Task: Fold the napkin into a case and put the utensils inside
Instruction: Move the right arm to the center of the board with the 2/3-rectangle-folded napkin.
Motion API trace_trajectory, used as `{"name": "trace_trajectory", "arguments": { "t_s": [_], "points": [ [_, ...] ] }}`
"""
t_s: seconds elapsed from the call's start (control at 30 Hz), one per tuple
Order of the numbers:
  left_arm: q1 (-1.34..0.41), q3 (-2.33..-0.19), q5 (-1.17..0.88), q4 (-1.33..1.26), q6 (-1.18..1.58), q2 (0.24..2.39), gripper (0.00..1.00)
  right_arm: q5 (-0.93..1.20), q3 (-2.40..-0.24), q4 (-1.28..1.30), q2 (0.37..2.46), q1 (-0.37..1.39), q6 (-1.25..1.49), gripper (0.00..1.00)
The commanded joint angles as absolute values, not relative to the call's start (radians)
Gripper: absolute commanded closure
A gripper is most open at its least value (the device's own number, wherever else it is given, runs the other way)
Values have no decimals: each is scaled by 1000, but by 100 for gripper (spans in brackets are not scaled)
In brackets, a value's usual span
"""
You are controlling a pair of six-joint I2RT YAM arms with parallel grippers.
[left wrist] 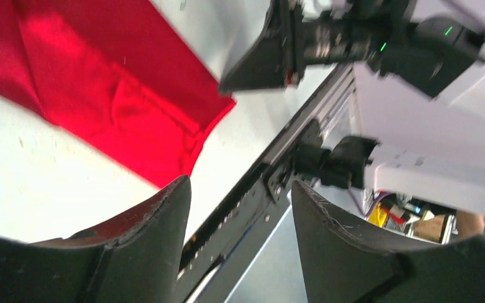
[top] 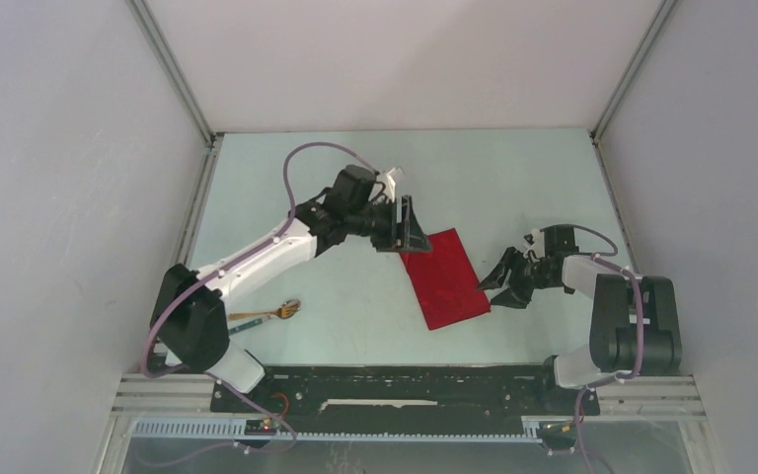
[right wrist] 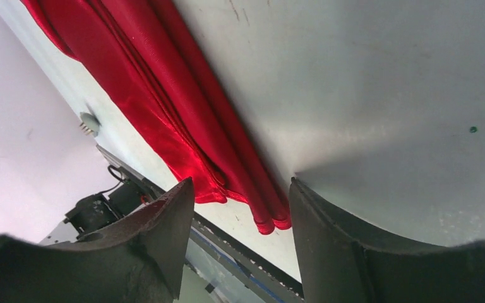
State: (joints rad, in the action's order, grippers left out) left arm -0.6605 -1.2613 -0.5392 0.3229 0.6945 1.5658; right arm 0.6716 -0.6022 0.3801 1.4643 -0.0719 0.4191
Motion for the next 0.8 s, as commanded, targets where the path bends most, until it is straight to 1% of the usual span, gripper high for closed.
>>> {"name": "trace_trajectory", "arguments": {
  "t_s": [0.0, 0.07, 0.2, 0.33, 0.47, 0.53, 0.63, 0.7, 0.77],
  "points": [
    [-718, -1148, -452, 397, 655, 1467, 36, 704, -579, 325, 1502, -94, 420, 37],
    [-742, -1113, -436, 396, 666, 1436, 36, 698, -574, 324, 1502, -96, 418, 40],
    [-779, -1071, -388, 396, 680, 1402, 35, 695, -560, 329, 1484, -95, 422, 52],
    [-798, -1068, -360, 396, 689, 1394, 35, 711, -559, 337, 1492, -89, 429, 55],
    [-819, -1084, -337, 397, 703, 1388, 35, 735, -557, 361, 1509, -58, 438, 66],
    [-833, -1092, -316, 399, 708, 1384, 35, 731, -539, 363, 1483, -30, 461, 72],
    [-872, -1096, -250, 400, 711, 1388, 35, 710, -481, 325, 1403, 31, 555, 78],
    [-908, -1094, -204, 396, 720, 1401, 34, 712, -425, 253, 1339, 95, 672, 79],
    [-962, -1103, -117, 400, 717, 1425, 33, 666, -363, 184, 1243, 174, 811, 79]
  ]
}}
